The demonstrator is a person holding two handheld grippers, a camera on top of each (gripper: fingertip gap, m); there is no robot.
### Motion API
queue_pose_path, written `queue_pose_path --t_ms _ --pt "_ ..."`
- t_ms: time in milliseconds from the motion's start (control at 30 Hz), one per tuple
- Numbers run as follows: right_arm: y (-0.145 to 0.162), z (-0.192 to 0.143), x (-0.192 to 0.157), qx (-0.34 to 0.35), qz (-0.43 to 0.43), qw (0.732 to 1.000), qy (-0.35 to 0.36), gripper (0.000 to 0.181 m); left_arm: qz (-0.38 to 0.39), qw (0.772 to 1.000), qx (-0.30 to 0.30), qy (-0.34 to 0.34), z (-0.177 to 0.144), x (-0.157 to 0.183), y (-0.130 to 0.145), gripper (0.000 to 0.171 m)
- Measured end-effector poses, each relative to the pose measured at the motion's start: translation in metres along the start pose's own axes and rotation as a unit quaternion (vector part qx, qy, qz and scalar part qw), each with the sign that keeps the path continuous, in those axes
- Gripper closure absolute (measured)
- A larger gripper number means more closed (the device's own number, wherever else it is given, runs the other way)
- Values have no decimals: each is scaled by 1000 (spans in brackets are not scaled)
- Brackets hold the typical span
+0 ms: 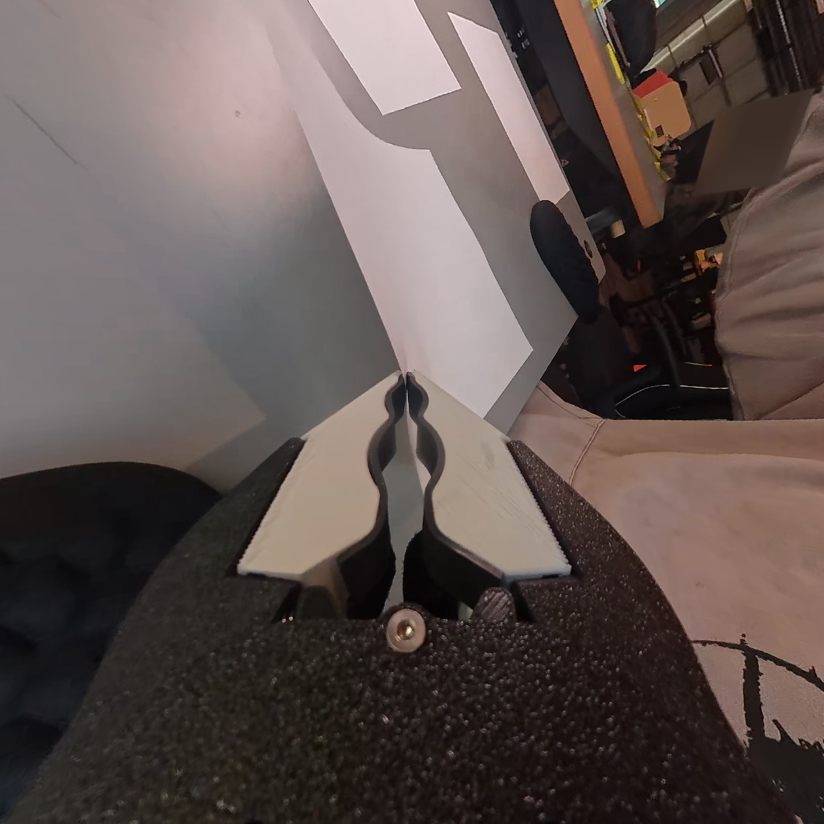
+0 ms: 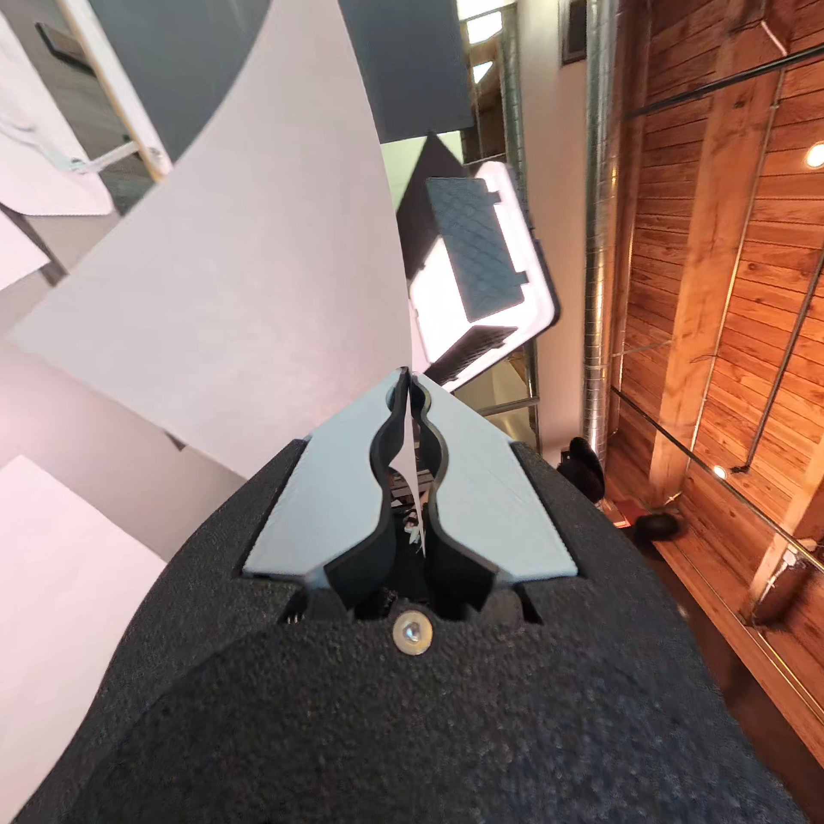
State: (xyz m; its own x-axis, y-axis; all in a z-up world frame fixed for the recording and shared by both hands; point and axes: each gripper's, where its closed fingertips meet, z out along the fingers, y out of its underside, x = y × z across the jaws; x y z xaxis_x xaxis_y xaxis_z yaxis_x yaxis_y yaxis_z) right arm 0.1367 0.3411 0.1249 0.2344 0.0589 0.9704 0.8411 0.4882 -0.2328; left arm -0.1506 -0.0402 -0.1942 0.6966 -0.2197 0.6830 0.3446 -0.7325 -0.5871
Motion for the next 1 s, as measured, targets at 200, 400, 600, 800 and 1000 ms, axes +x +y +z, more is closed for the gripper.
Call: queue_pose_path --t_ms 200,400,600,800,1000 --pt "57 13 -217 -41 -26 985 -165 181 -16 1000 21 0 12 -3 7 171" --pt "94 16 -336 -63 -45 949 -305 181 -21 999 29 -20 14 -5 4 171" --pt "43 -9 -331 -20 88 900 -426 148 -32 998 44 -21 18 -9 2 171" --pt "-91 1 -355 29 189 838 -512 159 -53 996 64 -13 14 -10 -4 171" --pt "-126 54 -411 -53 245 810 -530 165 -66 994 89 9 7 1 -2 171"
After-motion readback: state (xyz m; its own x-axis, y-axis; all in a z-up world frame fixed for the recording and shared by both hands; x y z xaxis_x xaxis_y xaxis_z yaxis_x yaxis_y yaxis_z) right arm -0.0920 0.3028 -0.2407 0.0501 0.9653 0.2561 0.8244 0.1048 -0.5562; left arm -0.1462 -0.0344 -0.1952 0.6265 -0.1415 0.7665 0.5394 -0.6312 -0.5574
